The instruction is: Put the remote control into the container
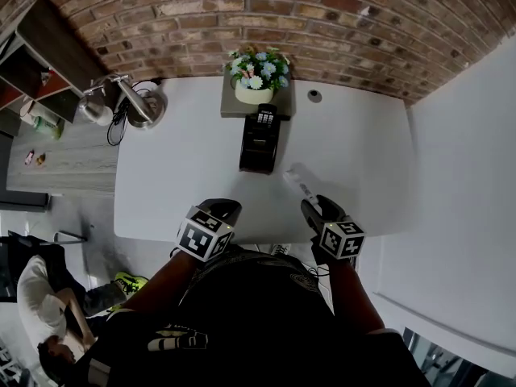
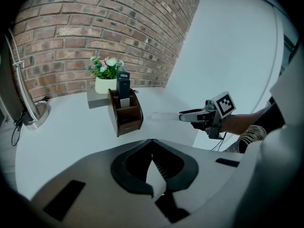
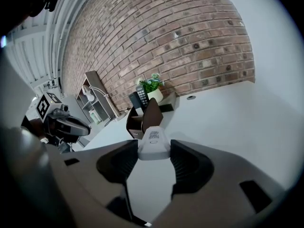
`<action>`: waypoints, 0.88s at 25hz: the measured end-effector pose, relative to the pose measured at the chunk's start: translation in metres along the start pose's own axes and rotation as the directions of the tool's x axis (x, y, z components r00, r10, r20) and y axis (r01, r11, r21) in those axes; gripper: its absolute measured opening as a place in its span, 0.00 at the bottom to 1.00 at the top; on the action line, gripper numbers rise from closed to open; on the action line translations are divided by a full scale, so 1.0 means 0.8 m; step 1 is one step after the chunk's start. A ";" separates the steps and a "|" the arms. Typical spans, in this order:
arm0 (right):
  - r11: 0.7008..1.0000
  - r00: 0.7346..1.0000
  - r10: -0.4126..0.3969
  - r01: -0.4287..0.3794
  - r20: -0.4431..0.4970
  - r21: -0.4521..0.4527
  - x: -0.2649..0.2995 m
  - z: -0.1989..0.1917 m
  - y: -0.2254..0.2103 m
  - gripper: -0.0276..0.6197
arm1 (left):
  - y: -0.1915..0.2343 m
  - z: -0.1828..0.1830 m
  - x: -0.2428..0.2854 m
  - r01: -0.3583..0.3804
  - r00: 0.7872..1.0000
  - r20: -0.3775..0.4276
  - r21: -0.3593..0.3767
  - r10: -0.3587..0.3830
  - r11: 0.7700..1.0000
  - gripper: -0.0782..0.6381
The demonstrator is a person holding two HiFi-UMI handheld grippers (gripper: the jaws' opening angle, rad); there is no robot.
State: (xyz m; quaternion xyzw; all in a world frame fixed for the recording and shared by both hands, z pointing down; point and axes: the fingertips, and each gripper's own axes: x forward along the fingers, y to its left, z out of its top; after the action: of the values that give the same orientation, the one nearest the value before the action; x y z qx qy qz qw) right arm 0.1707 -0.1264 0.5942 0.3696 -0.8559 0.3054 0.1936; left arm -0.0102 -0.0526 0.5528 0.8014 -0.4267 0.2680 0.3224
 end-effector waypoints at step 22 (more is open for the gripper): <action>0.992 0.991 0.125 -0.124 0.056 -0.023 0.063 0.103 0.104 0.38 | 0.052 -0.040 -0.049 -0.051 0.995 0.079 -0.147 0.063 0.988 0.12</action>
State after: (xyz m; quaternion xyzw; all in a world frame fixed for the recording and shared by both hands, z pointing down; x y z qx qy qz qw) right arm 0.0668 -0.1622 0.5296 0.3223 -0.8854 0.2977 0.1533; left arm -0.0699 -0.0267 0.5579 0.7738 -0.4806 0.2119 0.3540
